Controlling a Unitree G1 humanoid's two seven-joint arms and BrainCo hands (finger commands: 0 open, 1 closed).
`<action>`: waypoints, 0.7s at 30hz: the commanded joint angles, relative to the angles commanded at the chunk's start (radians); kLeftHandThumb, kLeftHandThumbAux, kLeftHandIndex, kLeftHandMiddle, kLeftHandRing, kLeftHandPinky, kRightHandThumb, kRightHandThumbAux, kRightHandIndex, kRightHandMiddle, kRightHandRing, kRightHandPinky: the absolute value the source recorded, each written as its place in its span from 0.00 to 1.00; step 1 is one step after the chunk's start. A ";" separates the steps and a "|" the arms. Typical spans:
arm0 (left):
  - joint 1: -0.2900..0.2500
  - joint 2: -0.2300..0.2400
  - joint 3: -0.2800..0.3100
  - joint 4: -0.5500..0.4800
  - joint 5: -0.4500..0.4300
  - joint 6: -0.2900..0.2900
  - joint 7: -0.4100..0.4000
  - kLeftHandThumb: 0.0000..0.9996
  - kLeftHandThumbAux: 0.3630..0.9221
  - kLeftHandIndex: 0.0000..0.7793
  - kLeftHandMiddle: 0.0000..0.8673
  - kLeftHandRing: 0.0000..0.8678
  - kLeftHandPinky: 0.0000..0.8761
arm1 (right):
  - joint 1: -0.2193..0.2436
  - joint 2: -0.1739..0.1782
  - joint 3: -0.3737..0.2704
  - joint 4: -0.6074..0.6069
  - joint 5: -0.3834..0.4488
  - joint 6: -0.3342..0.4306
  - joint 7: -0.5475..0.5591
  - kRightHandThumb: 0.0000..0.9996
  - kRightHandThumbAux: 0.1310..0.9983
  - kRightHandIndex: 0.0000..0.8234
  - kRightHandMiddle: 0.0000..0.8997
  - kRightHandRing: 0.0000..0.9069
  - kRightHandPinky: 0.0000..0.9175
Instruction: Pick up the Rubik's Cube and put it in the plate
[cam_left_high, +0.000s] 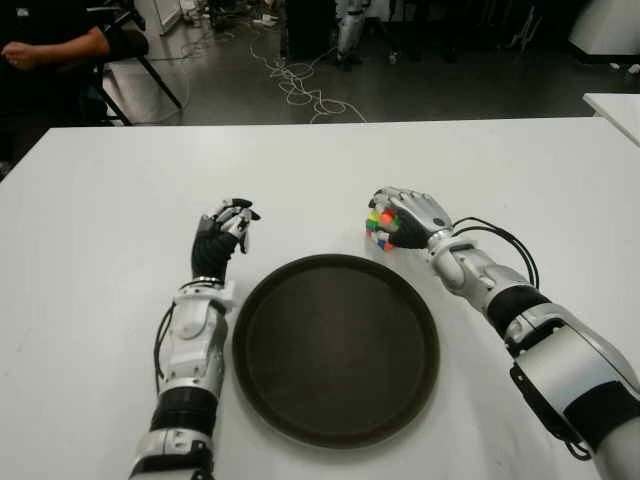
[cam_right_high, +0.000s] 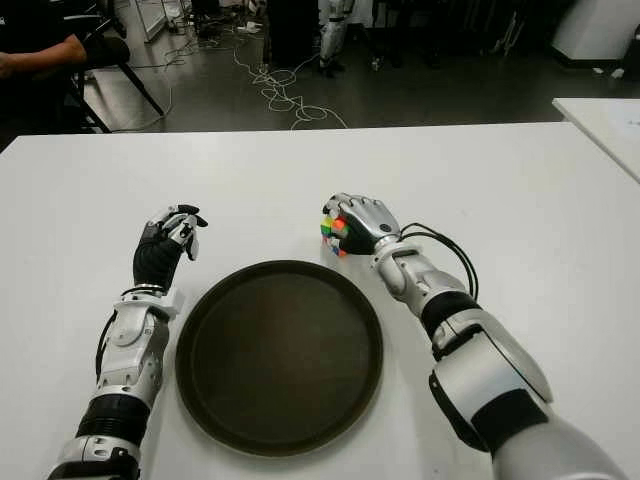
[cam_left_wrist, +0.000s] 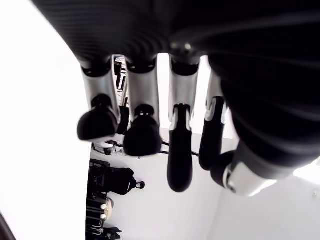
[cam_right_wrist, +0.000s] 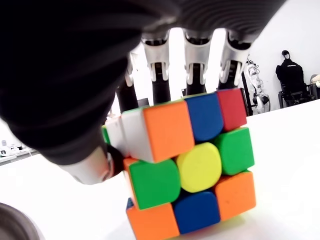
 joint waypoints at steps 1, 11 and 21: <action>0.000 0.000 0.000 -0.001 0.001 0.001 0.001 0.86 0.53 0.54 0.61 0.91 0.92 | 0.000 0.000 -0.001 0.000 0.001 -0.003 -0.002 0.68 0.70 0.51 0.62 0.65 0.64; -0.002 0.004 0.000 0.007 0.009 -0.011 0.004 0.86 0.53 0.54 0.61 0.90 0.92 | 0.003 0.000 -0.011 0.000 0.012 -0.025 -0.017 0.68 0.70 0.51 0.62 0.65 0.65; -0.004 0.003 0.000 0.012 0.012 -0.016 0.007 0.86 0.53 0.54 0.61 0.90 0.91 | 0.002 -0.002 -0.011 0.004 0.011 -0.033 -0.022 0.68 0.70 0.51 0.61 0.64 0.63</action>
